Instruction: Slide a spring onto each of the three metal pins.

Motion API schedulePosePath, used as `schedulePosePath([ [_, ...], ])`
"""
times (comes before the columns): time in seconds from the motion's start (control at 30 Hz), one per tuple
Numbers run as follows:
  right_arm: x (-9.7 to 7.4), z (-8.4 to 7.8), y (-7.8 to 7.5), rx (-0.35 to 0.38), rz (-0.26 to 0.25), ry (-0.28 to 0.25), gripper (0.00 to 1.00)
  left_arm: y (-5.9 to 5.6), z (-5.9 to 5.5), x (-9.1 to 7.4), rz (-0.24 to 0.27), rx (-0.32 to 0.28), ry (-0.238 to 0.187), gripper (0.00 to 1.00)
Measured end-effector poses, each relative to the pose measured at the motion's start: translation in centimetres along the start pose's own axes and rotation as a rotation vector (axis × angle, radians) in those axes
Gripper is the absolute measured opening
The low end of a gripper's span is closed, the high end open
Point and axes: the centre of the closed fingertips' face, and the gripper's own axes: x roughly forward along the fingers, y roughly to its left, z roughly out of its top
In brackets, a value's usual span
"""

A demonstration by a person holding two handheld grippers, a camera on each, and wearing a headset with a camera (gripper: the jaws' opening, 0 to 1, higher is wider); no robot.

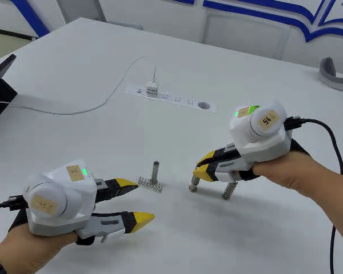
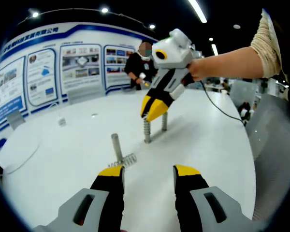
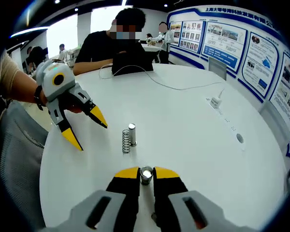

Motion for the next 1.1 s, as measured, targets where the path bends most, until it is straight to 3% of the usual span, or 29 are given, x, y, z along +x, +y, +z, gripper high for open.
schedulePosePath([
  [1.1, 1.1, -1.5, 0.0, 0.0, -0.02, 0.032, 0.14, 0.0, -0.1, -0.1, 0.006, -0.004, 0.0, 0.41],
])
